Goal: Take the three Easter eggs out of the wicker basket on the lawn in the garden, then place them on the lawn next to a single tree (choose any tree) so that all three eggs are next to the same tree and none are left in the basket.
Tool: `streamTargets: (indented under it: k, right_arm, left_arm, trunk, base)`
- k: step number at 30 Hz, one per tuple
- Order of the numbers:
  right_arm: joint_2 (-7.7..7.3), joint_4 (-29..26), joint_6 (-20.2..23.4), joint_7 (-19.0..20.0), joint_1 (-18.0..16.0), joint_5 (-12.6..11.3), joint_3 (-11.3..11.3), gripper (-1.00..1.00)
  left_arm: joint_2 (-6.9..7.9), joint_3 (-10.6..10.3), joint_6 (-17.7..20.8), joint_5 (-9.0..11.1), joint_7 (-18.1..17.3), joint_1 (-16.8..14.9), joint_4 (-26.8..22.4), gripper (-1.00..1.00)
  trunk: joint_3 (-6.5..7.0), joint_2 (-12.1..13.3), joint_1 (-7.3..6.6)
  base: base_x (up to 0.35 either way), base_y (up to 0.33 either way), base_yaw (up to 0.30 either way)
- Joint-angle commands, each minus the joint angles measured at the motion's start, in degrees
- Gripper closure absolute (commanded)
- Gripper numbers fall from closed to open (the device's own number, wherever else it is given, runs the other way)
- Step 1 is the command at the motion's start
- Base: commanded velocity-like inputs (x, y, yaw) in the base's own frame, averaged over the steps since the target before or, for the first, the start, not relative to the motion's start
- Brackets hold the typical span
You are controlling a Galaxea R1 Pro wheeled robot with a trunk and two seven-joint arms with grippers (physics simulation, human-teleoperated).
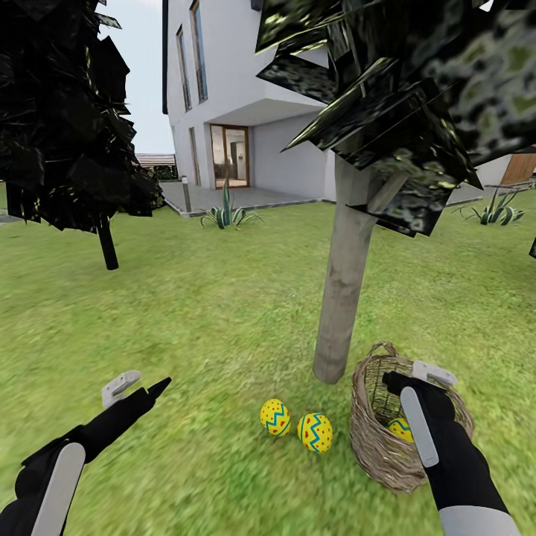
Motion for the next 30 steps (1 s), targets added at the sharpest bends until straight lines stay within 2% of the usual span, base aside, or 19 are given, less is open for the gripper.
streamTargets:
  k: [1, 5, 8, 15, 17, 18, 20, 24, 27, 29, 30]
  right_arm:
    - [-0.02, 0.06, 0.08, -0.49, -0.04, -0.63, 0.06, -1.0]
    - [-0.02, 0.45, 0.09, -0.45, -0.05, -0.61, 0.01, -1.0]
    - [-0.32, 3.68, 0.11, -0.61, -1.74, -0.48, -0.01, -1.0]
    - [-3.65, 21.43, -0.51, -0.41, -11.87, -0.44, -0.01, -1.0]
    - [-4.36, 23.64, -0.6, -0.39, -13.37, -0.49, -0.01, -1.0]
    - [-5.51, 25.73, -0.6, -0.34, -15.01, -0.6, -0.01, -1.0]
    - [-6.87, 27.32, -0.3, -0.12, -16.35, -0.67, -0.07, -1.0]
    - [-7.88, 28.96, 0.07, 0.39, -17.72, -0.85, -0.09, -1.0]
    - [-8.61, 32.89, 0.23, 0.68, -19.95, -2.47, -0.1, -1.0]
    - [-9.87, 39.19, 0.54, 1.31, -22.78, -5.43, -0.1, -1.0]
    - [-10.62, 44.3, 0.76, 2.53, -25.11, -7.16, -0.05, -1.0]
  left_arm:
    - [-0.02, 0.1, 0.36, 0.03, -0.23, -0.05, -0.02, -1.0]
    - [-0.02, -0.05, 0.36, 0.02, -0.23, -0.02, -0.02, -1.0]
    - [0.04, -0.13, 0.42, 0.02, -0.24, -0.04, -0.02, -1.0]
    - [0.07, -0.16, 0.55, -0.05, -0.34, -0.06, -0.06, -1.0]
    - [0.07, -0.16, 0.58, -0.02, -0.37, -0.06, -0.08, -1.0]
    - [0.07, -0.16, 0.63, 0.01, -0.38, -0.03, -0.09, -1.0]
    - [0.07, -0.14, 0.68, 0.03, -0.4, -0.04, -0.1, -1.0]
    - [0.14, -0.09, 0.7, 0.03, -0.4, -0.05, -0.13, -1.0]
    - [0.15, -0.08, 0.69, 0.03, -0.4, -0.03, -0.12, -1.0]
    - [0.15, -0.07, 0.64, 0.03, -0.4, -0.03, -0.11, -1.0]
    - [0.15, -0.07, 0.63, 0.08, -0.4, -0.05, -0.17, -1.0]
  trunk:
    - [-0.06, -0.03, -0.01]
    - [-0.06, -0.03, -0.01]
    - [-0.06, -0.03, -0.01]
    - [-0.06, -0.03, -0.01]
    - [-0.06, -0.03, -0.01]
    - [-0.06, -0.03, -0.01]
    - [-0.06, -0.03, -0.01]
    - [-0.06, -0.03, -0.01]
    - [-0.06, -0.03, -0.01]
    - [-0.06, -0.03, -0.01]
    - [-0.06, -0.03, -0.01]
  base:
    - [0.0, 0.0, 0.0]
    - [0.0, 0.0, 0.0]
    - [0.0, 0.0, 0.0]
    - [0.0, 0.0, 0.0]
    - [0.0, 0.0, 0.0]
    - [0.0, 0.0, 0.0]
    - [0.0, 0.0, 0.0]
    - [0.0, 0.0, 0.0]
    - [0.0, 0.0, 0.0]
    - [0.0, 0.0, 0.0]
    - [0.0, 0.0, 0.0]
